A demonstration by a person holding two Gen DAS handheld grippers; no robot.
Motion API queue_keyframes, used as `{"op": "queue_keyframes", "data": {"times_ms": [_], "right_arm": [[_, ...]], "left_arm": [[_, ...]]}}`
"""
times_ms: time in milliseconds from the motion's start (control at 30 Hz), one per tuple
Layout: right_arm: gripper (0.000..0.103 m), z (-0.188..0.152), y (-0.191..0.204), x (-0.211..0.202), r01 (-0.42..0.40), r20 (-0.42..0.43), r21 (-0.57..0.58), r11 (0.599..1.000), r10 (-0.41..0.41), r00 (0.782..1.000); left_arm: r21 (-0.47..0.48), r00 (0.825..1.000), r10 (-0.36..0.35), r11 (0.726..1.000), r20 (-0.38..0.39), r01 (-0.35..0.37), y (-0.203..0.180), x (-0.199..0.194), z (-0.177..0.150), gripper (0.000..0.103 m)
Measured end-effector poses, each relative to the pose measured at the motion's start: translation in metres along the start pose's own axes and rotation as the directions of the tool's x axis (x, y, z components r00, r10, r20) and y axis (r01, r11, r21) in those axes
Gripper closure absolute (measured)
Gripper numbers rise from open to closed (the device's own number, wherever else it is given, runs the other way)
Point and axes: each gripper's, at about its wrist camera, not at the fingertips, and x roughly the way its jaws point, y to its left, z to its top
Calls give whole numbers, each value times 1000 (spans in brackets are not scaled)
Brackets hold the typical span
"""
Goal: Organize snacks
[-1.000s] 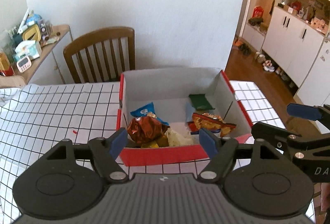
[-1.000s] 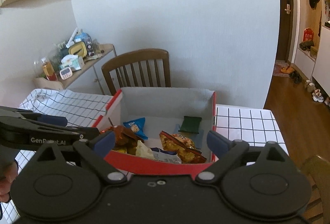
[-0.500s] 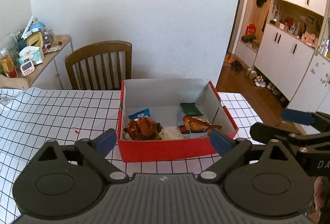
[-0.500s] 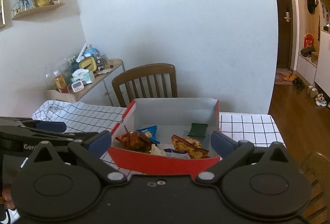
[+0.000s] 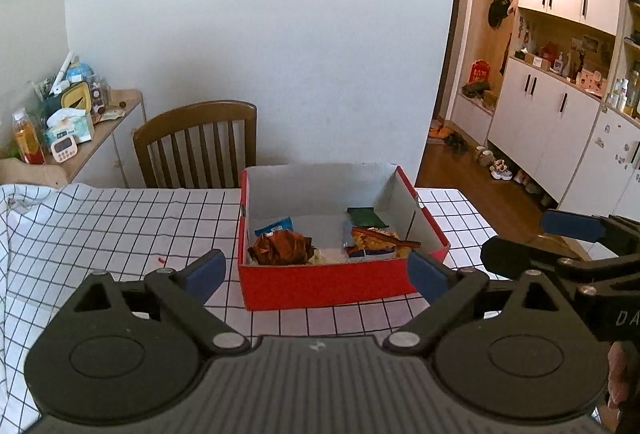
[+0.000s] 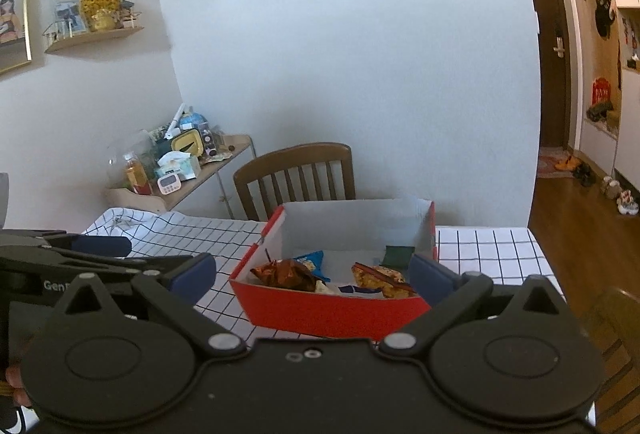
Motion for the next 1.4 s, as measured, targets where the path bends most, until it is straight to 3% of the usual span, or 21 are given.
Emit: {"op": "queue_keyframes", "data": {"times_ms": [300, 900, 1400], "right_arm": [[0, -4, 15, -8, -3, 5, -40, 999, 3, 1000], [0, -6, 4, -12, 56, 4, 55, 997, -56, 998], [0, -7, 7, -11, 60, -10, 47, 997, -60, 998]], "left_arm": [[-11, 1000, 11, 1000, 17, -10, 2, -11, -10, 5], [-34, 1000, -1, 999, 29, 2, 5, -23, -11, 5], [-35, 999, -7, 999, 33, 8, 5, -26, -10, 5]]}}
